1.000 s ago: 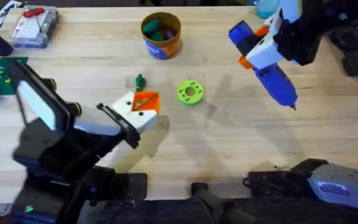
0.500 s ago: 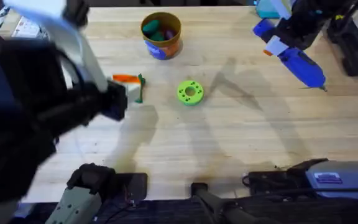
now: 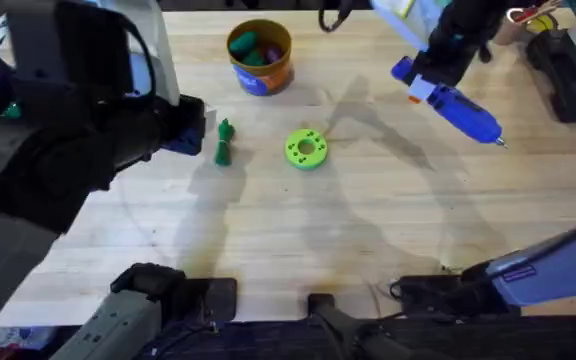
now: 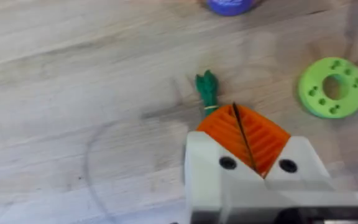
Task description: Pick up the gripper from the table and insert it into the empty holder that is missing its gripper. Then pick up a screw, insert it into the mounting hole, and use the screwdriver to tighten it. Finally, clean up the table by picking up the vegetable and placing it into the bucket.
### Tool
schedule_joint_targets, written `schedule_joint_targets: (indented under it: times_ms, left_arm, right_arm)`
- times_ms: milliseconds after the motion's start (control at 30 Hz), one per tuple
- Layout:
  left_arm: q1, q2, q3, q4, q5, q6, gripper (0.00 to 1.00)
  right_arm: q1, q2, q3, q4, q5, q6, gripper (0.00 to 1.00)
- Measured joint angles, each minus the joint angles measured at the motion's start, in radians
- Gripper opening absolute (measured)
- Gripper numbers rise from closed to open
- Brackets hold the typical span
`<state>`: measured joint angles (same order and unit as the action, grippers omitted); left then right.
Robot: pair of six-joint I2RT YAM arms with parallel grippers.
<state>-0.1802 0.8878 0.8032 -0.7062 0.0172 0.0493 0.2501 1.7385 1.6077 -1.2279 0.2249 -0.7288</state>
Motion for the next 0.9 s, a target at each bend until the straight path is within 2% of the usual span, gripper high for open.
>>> schedule_joint_targets:
  times_ms: [133, 167, 200, 333, 367, 433, 900]
  left_arm:
    - [0.000, 0.050, 0.000, 0.000, -0.056, -0.013, 0.014]
    - [0.000, 0.058, 0.000, 0.000, -0.064, -0.014, 0.086]
    - [0.000, 0.063, 0.000, 0.000, -0.066, -0.016, 0.176]
    - [0.000, 0.091, 0.000, 0.000, -0.059, -0.023, 0.820]
    - [0.000, 0.101, 0.001, 0.001, -0.058, -0.027, 0.942]
    - [0.000, 0.129, 0.001, 0.005, -0.055, -0.027, 0.982]
    - [0.000, 0.319, 0.002, 0.075, -0.047, -0.027, 0.986]
  right_arm:
    - [0.000, 0.067, 0.000, 0.005, 0.002, -0.009, 0.095]
    - [0.000, 0.080, -0.001, 0.010, 0.003, -0.008, 0.160]
    - [0.000, 0.088, -0.001, 0.014, 0.004, -0.010, 0.321]
    - [0.000, 0.093, -0.001, 0.022, 0.015, -0.013, 0.908]
    - [0.000, 0.093, -0.001, 0.022, 0.017, -0.017, 0.974]
    - [0.000, 0.093, -0.001, 0.022, 0.018, -0.017, 0.994]
    - [0.000, 0.093, -0.001, 0.022, 0.021, 0.004, 0.994]
